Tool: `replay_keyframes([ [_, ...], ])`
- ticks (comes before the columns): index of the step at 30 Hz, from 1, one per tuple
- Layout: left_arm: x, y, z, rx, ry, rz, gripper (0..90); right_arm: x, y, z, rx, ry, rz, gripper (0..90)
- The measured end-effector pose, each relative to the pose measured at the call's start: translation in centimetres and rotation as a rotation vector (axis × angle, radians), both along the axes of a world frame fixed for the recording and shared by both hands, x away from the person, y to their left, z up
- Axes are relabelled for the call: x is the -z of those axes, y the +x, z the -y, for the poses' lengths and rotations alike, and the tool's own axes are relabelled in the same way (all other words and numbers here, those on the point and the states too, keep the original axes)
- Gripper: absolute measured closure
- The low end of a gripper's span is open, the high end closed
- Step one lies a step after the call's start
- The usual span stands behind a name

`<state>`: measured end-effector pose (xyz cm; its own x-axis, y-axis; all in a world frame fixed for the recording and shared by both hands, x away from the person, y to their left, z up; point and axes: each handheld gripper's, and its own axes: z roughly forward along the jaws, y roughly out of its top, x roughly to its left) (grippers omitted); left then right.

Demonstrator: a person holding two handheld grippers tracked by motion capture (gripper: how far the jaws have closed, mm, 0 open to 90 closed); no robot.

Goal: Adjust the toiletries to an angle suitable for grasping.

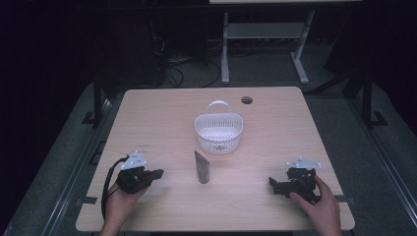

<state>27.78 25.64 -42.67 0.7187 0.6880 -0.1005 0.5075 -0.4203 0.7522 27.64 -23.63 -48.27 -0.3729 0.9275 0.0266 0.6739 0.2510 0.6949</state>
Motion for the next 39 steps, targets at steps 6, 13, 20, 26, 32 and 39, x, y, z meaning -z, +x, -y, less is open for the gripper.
replay_keyframes([
  [6,-0.9,0.1,0.8,0.062,-0.026,-0.013,89.6,0.0,0.0,0.0,0.0,0.0,0.0,0.0],
  [13,-2.3,0.5,1.5,0.115,-0.058,-0.011,89.6,0.0,0.0,0.0,0.0,0.0,0.0,0.0],
  [20,-3.3,0.7,2.5,0.143,-0.077,0.001,89.6,0.0,0.0,0.0,0.001,0.001,0.001,0.0],
  [26,-4.2,0.8,3.5,0.172,-0.091,0.011,89.6,0.0,0.0,0.0,0.0,0.002,0.001,0.0],
  [32,-5.0,0.9,4.6,0.194,-0.103,0.028,89.6,0.0,0.0,0.0,-0.001,0.0,0.001,0.0],
  [39,-6.0,1.4,5.6,0.21,-0.11,0.053,89.6,0.0,0.0,0.0,-0.001,0.0,0.002,0.0],
])
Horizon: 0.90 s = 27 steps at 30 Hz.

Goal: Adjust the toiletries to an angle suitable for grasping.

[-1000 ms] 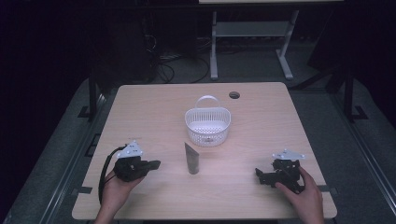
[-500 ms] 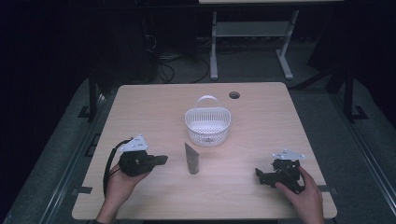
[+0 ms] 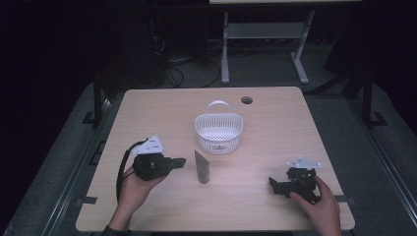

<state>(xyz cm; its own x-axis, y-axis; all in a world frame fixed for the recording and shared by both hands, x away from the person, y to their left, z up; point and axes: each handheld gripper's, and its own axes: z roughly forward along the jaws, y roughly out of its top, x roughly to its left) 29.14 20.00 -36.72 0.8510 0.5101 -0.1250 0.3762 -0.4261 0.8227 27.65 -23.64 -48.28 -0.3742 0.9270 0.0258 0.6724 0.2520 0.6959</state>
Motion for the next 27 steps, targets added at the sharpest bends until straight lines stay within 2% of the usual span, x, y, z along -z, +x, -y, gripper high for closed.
replay_keyframes([
  [5,-0.4,0.3,0.6,0.004,-0.006,0.01,89.6,0.0,0.0,0.0,-0.001,0.001,-0.001,0.0],
  [14,-0.4,1.1,1.9,0.009,0.009,0.021,89.7,0.0,0.0,0.0,0.0,0.001,-0.001,0.0],
  [27,-0.2,2.0,2.4,0.006,0.032,0.023,89.6,0.0,0.0,0.0,0.0,0.0,-0.001,0.0],
])
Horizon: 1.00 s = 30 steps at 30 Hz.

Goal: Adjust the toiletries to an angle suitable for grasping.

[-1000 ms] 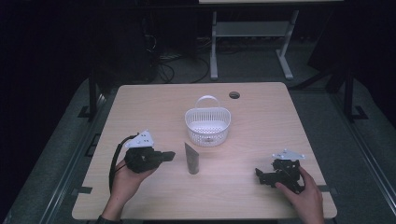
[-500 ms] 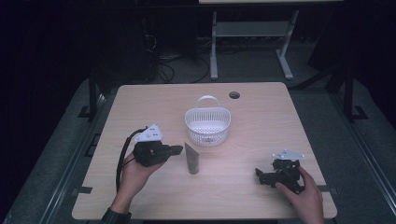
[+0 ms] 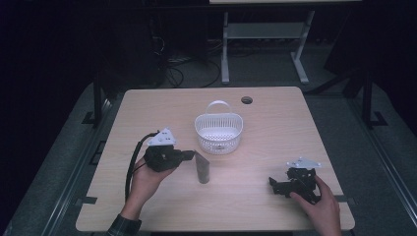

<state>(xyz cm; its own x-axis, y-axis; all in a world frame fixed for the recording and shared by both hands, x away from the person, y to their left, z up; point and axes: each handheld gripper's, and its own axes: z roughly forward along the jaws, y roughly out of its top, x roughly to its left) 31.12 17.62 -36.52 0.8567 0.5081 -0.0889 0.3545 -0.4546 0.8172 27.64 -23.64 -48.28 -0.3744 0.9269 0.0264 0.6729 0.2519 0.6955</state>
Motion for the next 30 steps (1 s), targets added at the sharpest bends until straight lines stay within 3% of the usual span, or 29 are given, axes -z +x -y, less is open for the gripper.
replay_keyframes([
  [24,0.2,1.3,1.1,0.018,0.021,-0.002,89.5,0.0,0.0,0.0,0.001,0.001,-0.001,0.0],
  [25,0.2,1.4,1.0,0.014,0.019,-0.006,88.2,0.0,0.0,0.0,0.001,0.002,0.001,0.0],
  [26,0.1,1.4,0.7,0.014,0.027,-0.016,80.7,0.0,0.0,0.0,0.0,0.001,0.001,0.0],
  [28,0.0,1.3,0.6,0.014,0.032,-0.011,78.0,0.0,0.0,0.0,-0.001,0.0,0.001,0.0],
  [29,-0.2,1.3,0.3,0.018,0.029,-0.009,68.9,0.0,0.0,0.0,-0.001,0.001,0.001,0.0],
  [30,-0.2,1.3,0.3,0.018,0.029,-0.009,65.5,0.0,0.0,0.0,-0.001,0.001,0.001,0.0],
])
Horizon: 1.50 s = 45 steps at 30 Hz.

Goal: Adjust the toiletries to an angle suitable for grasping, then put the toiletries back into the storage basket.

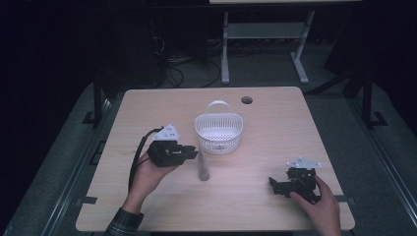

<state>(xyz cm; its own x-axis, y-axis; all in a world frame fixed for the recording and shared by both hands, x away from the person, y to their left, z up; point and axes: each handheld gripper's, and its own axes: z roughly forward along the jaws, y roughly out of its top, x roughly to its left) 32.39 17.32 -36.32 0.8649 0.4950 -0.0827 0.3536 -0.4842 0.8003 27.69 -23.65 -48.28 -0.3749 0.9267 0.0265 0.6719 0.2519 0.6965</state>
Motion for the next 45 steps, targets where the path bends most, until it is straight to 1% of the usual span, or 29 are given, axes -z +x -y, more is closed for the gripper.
replay_keyframes([
  [1,-0.1,0.0,-0.1,0.002,-0.002,0.006,60.7,0.0,0.0,0.0,0.001,0.001,-0.001,0.0],
  [2,-0.2,0.0,-0.2,0.007,-0.009,0.004,60.7,0.0,0.0,0.0,0.001,0.001,-0.001,0.0],
  [3,-0.4,0.0,-0.4,0.02,-0.015,-0.008,55.5,0.0,0.0,0.0,0.0,0.001,0.0,0.0],
  [5,-0.6,0.0,-0.4,0.039,-0.014,-0.024,38.2,0.0,0.0,0.0,-0.002,0.0,0.0,0.0],
  [6,-0.6,0.0,-0.4,0.052,-0.007,-0.016,38.2,0.0,0.0,0.0,-0.002,0.0,0.0,0.0],
  [9,-0.9,0.0,0.0,0.077,0.014,-0.014,25.7,0.0,0.0,0.0,-0.002,0.0,0.0,0.0],
  [10,-1.1,0.0,0.0,0.092,0.019,-0.015,23.0,0.0,0.0,0.0,-0.002,0.0,0.0,0.0],
  [13,-1.6,0.1,0.3,0.127,0.018,-0.02,14.3,0.0,0.0,0.0,-0.003,0.001,0.001,0.0],
  [16,-1.7,0.2,0.5,0.136,0.026,-0.011,13.0,0.0,0.0,0.0,-0.003,-0.001,0.002,0.0],
  [19,-2.0,0.4,0.8,0.156,0.035,-0.006,12.8,0.0,0.0,0.0,-0.002,0.001,0.0,0.0],
  [22,-2.2,0.5,1.2,0.157,0.052,-0.003,12.8,0.0,0.0,0.0,-0.002,0.0,0.001,0.0],
  [24,-2.2,0.5,1.4,0.159,0.054,-0.003,12.8,0.0,0.0,0.0,-0.002,0.0,0.0,0.0],
  [25,-2.3,0.5,1.6,0.163,0.064,0.003,12.8,0.0,0.0,0.0,-0.002,-0.001,0.0,0.0],
  [26,-2.3,0.6,1.7,0.162,0.064,0.0,12.8,0.0,0.0,0.0,-0.002,-0.001,0.001,0.0],
  [30,-2.1,0.9,2.3,0.17,0.093,0.002,12.8,0.0,0.0,0.0,-0.001,0.0,0.001,0.0],
  [32,-2.0,1.0,2.6,0.176,0.091,-0.005,12.8,0.0,0.0,0.0,-0.001,0.0,0.001,0.0],
  [33,-1.9,1.1,2.8,0.179,0.098,-0.008,12.8,0.0,0.0,0.0,-0.001,0.0,0.001,0.0],
  [39,-1.4,1.3,3.7,0.196,0.11,-0.019,12.8,0.0,0.0,0.0,-0.004,0.0,0.001,0.0],
  [41,-1.2,1.4,3.8,0.196,0.108,-0.024,12.8,0.0,0.0,0.0,-0.004,0.0,0.001,0.0],
  [43,-1.1,1.5,3.9,0.2,0.118,-0.03,12.9,0.0,0.0,0.0,-0.005,0.0,0.001,0.0],
  [45,-0.9,1.6,4.1,0.201,0.119,-0.035,12.9,0.0,0.1,0.1,-0.006,0.0,0.001,0.0],
])
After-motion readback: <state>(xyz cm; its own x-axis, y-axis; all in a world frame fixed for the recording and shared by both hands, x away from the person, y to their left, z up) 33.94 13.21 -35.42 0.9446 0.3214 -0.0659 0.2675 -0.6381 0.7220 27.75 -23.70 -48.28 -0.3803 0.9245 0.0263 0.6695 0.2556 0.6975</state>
